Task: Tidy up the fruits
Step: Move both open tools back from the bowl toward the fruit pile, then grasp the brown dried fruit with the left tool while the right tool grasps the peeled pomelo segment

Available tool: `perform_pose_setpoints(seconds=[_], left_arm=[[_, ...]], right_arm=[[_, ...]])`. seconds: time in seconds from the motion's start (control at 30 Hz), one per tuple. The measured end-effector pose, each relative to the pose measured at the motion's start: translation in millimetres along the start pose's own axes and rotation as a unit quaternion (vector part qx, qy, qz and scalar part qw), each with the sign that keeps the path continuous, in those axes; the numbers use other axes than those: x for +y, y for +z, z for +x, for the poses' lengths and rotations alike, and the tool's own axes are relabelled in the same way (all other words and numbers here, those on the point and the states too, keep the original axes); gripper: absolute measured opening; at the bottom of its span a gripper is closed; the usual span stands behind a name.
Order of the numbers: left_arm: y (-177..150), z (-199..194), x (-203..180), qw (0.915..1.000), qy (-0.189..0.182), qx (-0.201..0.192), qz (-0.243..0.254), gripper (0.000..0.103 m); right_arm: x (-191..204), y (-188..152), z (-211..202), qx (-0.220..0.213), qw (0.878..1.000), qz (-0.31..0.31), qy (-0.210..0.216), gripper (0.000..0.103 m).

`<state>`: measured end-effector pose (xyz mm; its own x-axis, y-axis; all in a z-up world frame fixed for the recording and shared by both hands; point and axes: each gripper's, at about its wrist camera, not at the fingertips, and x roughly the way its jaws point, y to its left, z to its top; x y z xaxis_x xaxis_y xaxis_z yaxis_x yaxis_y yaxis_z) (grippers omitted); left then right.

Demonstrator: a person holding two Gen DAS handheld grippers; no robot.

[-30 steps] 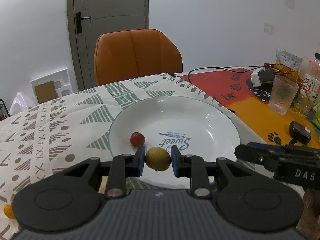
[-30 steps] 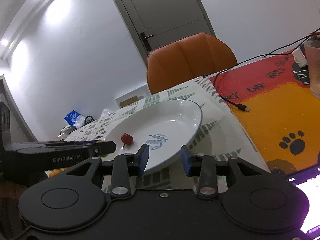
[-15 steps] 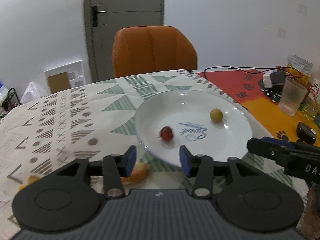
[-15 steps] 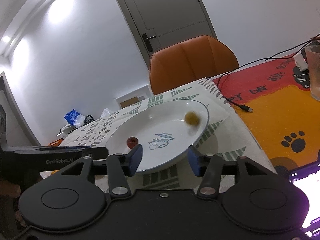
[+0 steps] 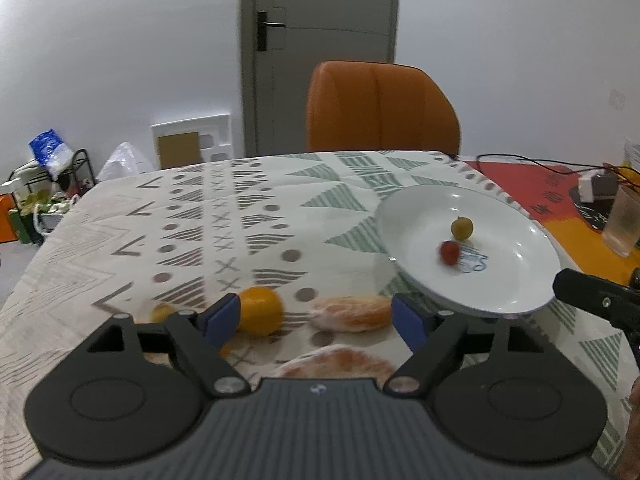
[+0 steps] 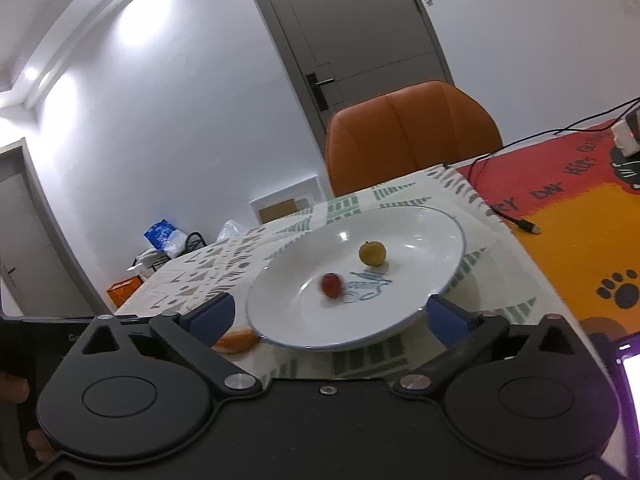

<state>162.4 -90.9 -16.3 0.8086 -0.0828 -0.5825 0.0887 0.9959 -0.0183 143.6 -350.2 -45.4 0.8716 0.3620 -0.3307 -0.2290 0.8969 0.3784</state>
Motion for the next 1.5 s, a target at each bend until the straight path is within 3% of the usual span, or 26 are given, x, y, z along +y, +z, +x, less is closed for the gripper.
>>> perform_pose_setpoints(seconds=[0.53, 1.27, 1.5], left_arm=[[-19.5, -21.4, 46.3, 0.9980, 0.040, -0.002, -0.048, 0.083], [-45.3, -24.4, 91.9, 0.9950, 0.036, 0.008, -0.093, 0.083], [-50.1, -15.3, 99.2, 0.9950, 0.030, 0.007, -0.095, 0.077]], right_arm=[[39.2, -9.3, 12.5, 0.028, 0.999, -0.031, 0.015, 0.103], [88.2, -30.0, 39.9, 0.094, 0.990, -0.086, 0.058, 0.103], [100.0, -36.2, 51.7, 0.112, 0.986, -0.104, 0.068, 0.101]])
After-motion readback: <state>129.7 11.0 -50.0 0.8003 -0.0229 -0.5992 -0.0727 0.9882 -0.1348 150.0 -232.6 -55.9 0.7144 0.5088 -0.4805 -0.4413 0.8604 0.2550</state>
